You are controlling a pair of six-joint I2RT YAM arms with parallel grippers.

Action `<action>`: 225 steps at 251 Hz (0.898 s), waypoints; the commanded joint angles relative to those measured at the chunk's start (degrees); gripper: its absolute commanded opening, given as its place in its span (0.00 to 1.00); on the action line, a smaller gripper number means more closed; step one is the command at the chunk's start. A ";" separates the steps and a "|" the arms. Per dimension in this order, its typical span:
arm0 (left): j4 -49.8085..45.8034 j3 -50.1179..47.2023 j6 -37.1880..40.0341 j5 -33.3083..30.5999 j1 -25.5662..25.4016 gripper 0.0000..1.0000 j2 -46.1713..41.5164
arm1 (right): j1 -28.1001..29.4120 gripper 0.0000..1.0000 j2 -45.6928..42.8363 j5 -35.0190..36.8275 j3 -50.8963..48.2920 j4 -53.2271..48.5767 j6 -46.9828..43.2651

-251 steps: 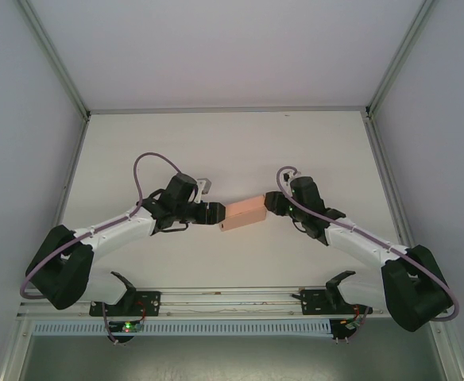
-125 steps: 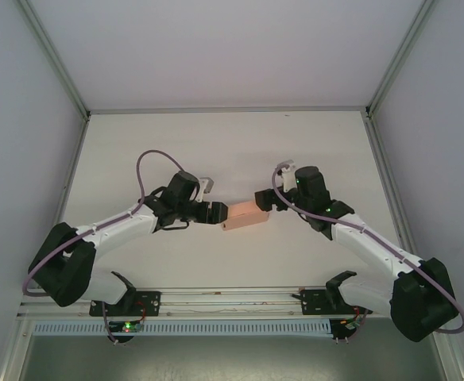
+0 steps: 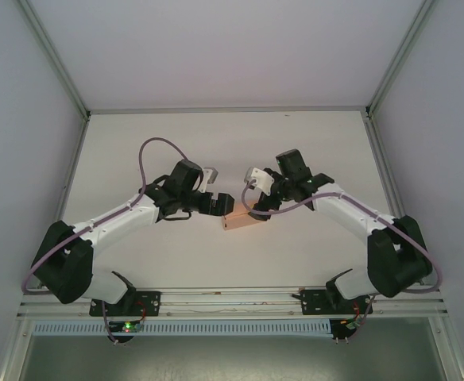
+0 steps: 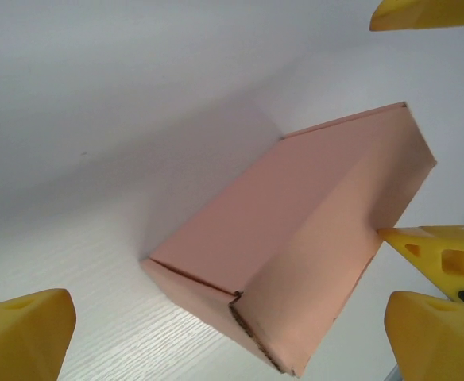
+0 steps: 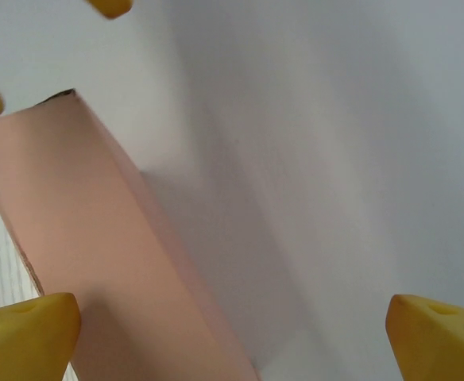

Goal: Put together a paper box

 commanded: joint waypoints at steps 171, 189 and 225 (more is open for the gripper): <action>-7.17 -13.12 -5.40 -11.32 0.44 1.00 -18.33 | 5.17 0.90 10.11 4.47 15.82 -21.40 -13.91; -6.70 -13.31 -5.60 -10.97 0.47 1.00 -18.05 | 5.14 0.89 10.51 3.80 17.11 -23.62 -15.25; -6.25 -13.53 -5.95 -10.81 0.49 1.00 -18.12 | 5.34 0.87 12.58 3.43 18.91 -27.08 -16.26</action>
